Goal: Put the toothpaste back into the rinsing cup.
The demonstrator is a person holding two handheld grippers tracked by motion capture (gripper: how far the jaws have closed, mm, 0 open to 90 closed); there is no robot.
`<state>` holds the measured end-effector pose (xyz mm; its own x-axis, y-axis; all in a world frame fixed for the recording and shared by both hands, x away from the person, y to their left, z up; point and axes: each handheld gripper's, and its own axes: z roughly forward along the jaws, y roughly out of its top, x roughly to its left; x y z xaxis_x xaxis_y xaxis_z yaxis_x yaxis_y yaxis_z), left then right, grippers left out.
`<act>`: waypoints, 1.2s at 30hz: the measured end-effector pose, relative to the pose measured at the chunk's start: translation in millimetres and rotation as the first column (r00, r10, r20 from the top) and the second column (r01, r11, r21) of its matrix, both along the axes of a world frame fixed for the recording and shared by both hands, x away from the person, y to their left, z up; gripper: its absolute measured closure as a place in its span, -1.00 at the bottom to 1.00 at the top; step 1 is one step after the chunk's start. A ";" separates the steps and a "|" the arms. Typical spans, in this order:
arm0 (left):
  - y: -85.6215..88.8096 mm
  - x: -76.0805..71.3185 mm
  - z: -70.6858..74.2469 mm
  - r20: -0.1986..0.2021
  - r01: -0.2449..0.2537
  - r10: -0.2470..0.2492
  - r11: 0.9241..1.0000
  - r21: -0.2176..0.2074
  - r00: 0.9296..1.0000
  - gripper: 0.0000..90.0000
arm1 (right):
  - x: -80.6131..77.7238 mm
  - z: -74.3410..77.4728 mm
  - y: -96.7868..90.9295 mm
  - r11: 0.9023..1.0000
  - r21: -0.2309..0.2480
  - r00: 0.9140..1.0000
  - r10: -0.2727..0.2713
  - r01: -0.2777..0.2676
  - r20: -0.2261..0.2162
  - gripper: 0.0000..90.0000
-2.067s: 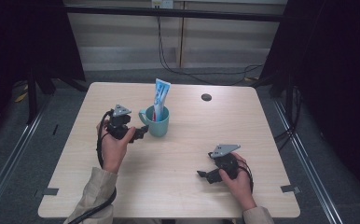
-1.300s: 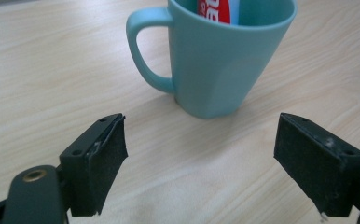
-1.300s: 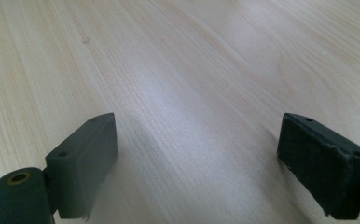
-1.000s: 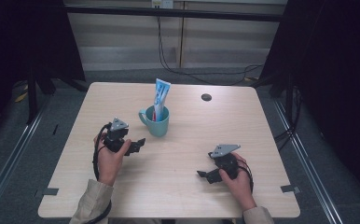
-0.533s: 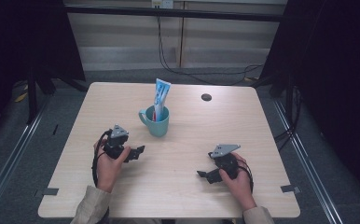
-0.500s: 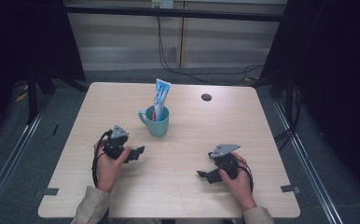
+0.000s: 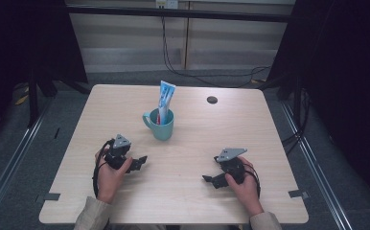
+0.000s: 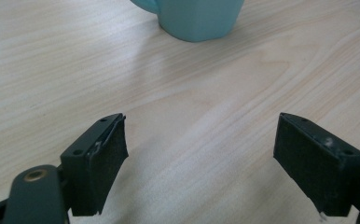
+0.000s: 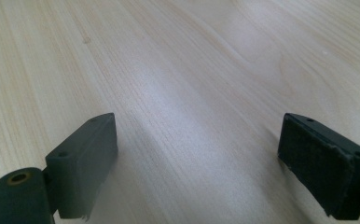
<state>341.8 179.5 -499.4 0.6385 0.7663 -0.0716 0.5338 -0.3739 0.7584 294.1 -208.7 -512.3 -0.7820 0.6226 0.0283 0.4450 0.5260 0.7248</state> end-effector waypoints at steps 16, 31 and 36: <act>2.5 -4.3 -8.3 0.002 0.012 -0.012 0.999 0.049 1.000 -0.62 | 0.0 0.0 0.0 1.000 0.000 1.000 0.000 0.000 -0.001 -0.75; 1.5 -6.7 -10.8 -0.003 0.013 -0.013 0.997 0.073 1.000 -0.64 | 0.0 0.0 0.1 1.000 0.000 1.000 0.001 -0.001 -0.001 -0.75; 2.4 -6.1 -10.5 -0.006 0.019 -0.018 0.997 0.080 1.000 -0.66 | 0.0 0.0 0.0 1.000 0.000 1.000 0.001 -0.001 -0.001 -0.75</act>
